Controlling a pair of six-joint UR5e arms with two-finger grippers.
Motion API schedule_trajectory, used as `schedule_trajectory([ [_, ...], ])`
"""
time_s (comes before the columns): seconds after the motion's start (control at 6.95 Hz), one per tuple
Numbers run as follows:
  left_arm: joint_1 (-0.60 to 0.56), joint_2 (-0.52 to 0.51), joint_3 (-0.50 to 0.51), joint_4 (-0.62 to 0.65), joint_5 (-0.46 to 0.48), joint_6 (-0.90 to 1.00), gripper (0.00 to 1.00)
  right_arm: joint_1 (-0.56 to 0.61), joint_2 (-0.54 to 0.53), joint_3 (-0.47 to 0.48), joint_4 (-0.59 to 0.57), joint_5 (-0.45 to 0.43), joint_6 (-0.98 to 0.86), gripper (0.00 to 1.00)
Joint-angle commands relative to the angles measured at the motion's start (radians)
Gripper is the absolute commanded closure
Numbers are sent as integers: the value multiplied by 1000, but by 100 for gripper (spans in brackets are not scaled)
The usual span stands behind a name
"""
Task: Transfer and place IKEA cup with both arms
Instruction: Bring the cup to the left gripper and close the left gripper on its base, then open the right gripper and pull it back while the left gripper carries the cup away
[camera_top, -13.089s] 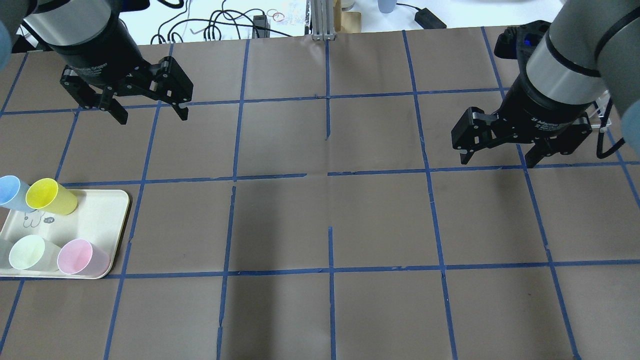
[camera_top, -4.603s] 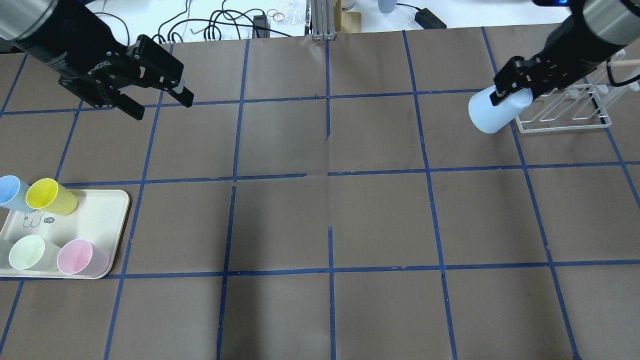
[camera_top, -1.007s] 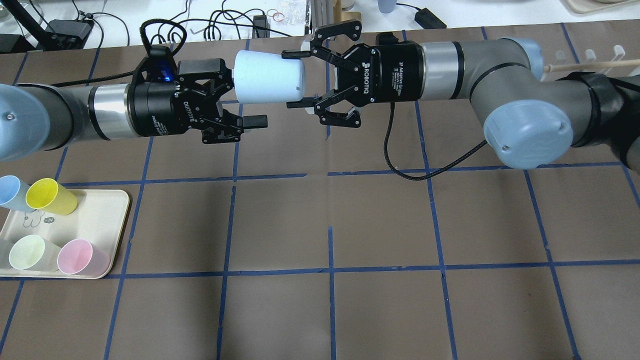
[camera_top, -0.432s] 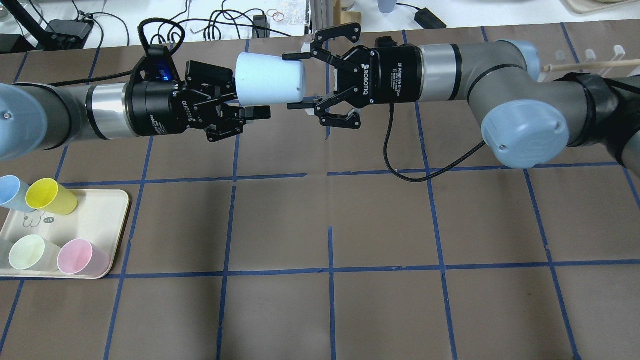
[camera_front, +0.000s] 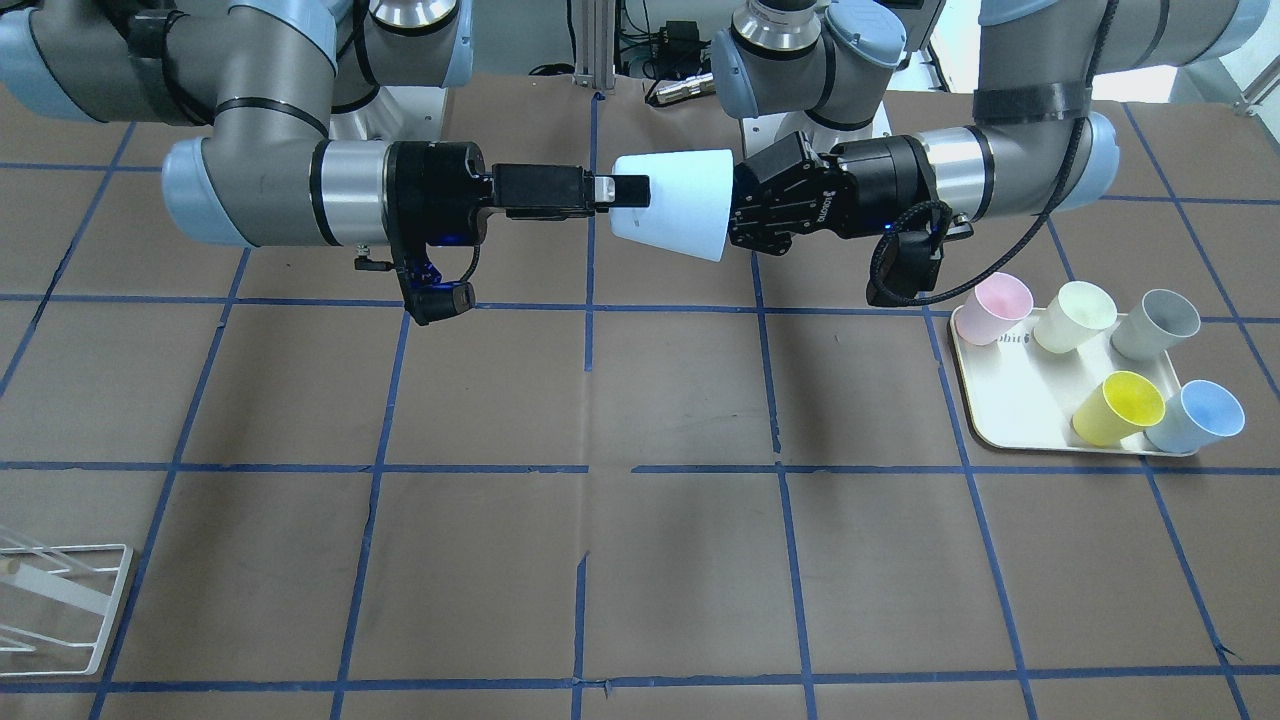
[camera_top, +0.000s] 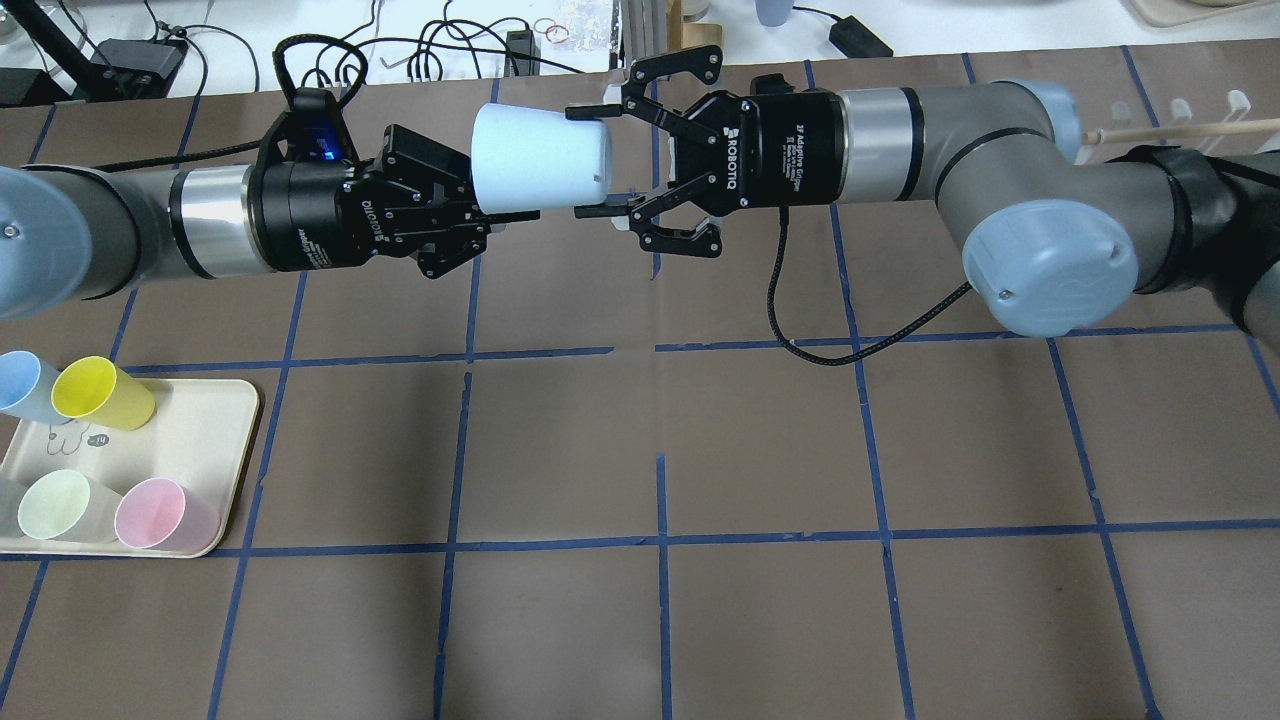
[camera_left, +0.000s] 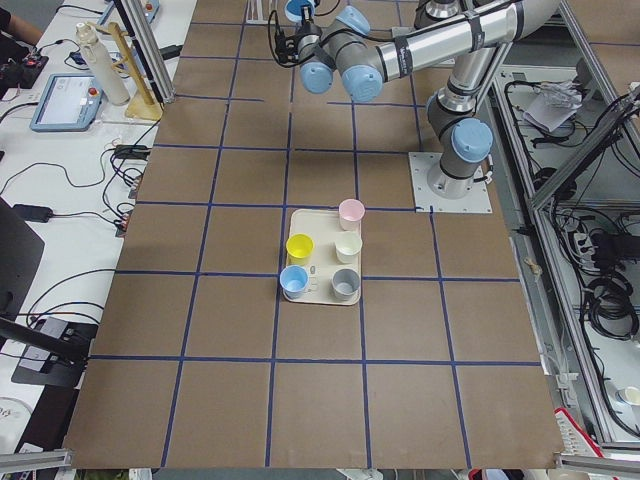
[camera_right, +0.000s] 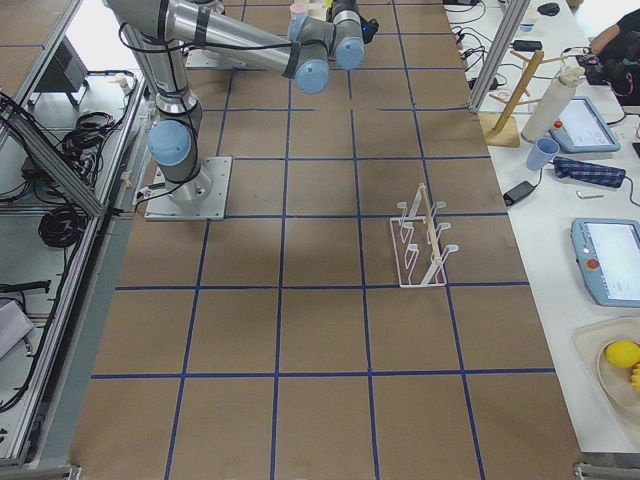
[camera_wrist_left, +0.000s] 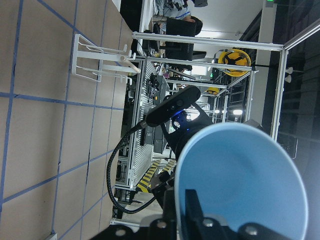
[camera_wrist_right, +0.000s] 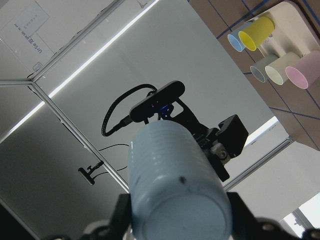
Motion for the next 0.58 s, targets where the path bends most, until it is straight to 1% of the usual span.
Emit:
schedule_trajectory([
  [0.0, 0, 3, 7, -3, 0, 0, 100, 0, 4, -6, 0, -5, 9, 5],
  [0.14, 0, 3, 7, -3, 0, 0, 100, -3, 4, -11, -3, -2, 44, 0],
  [0.43, 0, 4, 7, -3, 1, -28, 100, -22, 4, -14, -11, 1, 58, 0],
])
